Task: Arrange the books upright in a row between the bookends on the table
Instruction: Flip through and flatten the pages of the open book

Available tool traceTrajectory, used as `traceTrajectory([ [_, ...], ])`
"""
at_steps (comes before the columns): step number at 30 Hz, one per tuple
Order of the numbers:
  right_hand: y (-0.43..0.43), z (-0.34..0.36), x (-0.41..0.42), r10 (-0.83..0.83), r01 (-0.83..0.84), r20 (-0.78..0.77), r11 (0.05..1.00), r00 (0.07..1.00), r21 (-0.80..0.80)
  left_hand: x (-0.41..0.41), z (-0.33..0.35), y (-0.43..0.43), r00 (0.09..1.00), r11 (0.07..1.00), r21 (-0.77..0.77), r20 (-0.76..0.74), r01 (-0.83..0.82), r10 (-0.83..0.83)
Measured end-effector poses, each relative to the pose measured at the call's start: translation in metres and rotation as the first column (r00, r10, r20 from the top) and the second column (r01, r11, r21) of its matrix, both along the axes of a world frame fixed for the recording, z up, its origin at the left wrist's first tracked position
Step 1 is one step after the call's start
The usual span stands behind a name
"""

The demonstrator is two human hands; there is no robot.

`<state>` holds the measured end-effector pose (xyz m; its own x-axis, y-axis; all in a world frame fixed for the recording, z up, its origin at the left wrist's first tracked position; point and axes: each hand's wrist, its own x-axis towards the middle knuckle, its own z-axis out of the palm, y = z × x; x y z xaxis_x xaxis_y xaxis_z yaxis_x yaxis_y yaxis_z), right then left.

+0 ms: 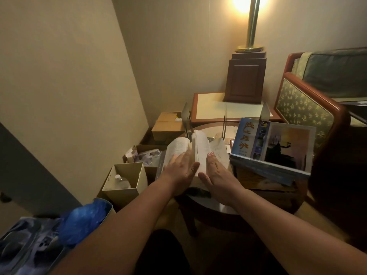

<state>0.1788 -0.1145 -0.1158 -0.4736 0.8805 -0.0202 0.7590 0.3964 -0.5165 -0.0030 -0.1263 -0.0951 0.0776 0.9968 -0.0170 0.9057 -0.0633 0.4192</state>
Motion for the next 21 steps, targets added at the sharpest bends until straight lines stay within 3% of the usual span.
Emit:
traceTrajectory([
  [8,0.002,0.000,0.009,0.078,-0.077,-0.042,0.997,0.996,0.011,-0.017,0.011,-0.001,0.951,0.979,0.009,-0.241,0.203,-0.195],
  [11,0.005,-0.003,0.010,0.105,-0.104,-0.009,0.994,0.994,0.043,-0.025,0.009,0.004,0.893,0.940,0.131,-0.377,0.315,-0.247],
  [16,0.008,-0.001,0.008,0.125,-0.127,0.037,0.990,0.992,0.068,-0.022,0.020,0.008,0.811,0.755,0.373,-0.469,0.540,-0.349],
  [19,0.010,0.004,0.007,0.132,-0.134,0.035,0.990,0.991,0.051,-0.025,0.026,0.007,0.728,0.633,0.398,-0.541,0.663,-0.422],
  [21,0.010,0.007,0.007,0.136,-0.138,0.045,0.989,0.990,0.050,-0.031,0.028,0.005,0.707,0.618,0.390,-0.568,0.682,-0.422],
])
